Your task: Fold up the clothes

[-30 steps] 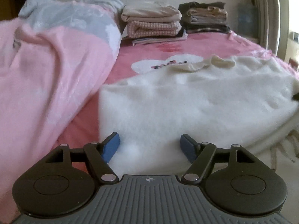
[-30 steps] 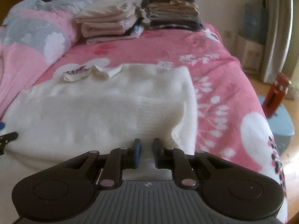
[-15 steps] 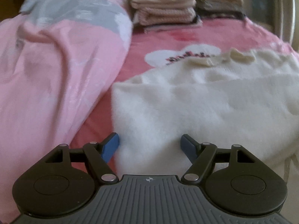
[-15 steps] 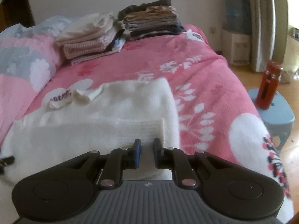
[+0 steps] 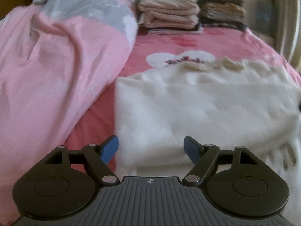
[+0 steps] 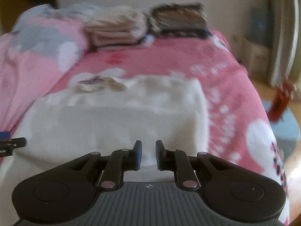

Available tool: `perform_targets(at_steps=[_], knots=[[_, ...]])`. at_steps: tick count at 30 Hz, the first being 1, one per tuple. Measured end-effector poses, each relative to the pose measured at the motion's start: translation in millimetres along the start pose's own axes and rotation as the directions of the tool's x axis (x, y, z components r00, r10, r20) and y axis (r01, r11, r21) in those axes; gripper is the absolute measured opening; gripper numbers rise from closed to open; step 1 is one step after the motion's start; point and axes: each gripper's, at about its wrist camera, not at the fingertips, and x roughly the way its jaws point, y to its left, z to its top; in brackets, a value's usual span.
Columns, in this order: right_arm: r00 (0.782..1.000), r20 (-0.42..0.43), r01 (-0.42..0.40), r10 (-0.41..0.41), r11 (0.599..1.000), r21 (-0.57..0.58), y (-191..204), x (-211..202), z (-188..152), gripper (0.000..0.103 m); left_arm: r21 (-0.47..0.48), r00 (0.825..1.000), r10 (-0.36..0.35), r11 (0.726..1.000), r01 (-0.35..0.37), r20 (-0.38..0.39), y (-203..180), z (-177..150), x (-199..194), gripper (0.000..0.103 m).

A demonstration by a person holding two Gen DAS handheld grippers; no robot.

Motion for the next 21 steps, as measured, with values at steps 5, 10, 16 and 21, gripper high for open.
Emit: perform_targets(at_steps=[5,10,16,21], knots=[[0.998,-0.044,0.041,-0.044,0.998,-0.055,15.4,16.8,-11.1,0.017,0.044,0.999,0.046,0.998,-0.046,-0.012,-10.9,-3.3,-1.1,0.081],[0.997,-0.067,-0.036,0.035,0.999,-0.017,32.8,-26.6,-7.6,0.017,0.079,1.000,-0.015,0.997,0.017,-0.020,-8.4,-6.9,-43.2,0.082],[0.970,-0.164,-0.164,0.177,0.982,0.090,42.7,-67.7,-39.6,0.017,0.055,0.992,-0.073,0.995,0.079,-0.099,-12.6,-42.2,-68.4,0.083],[0.955,-0.213,-0.186,0.206,0.976,0.111,49.1,-91.0,-71.9,0.017,0.029,0.979,-0.119,0.992,0.125,-0.164,-16.9,-73.4,-87.2,0.083]])
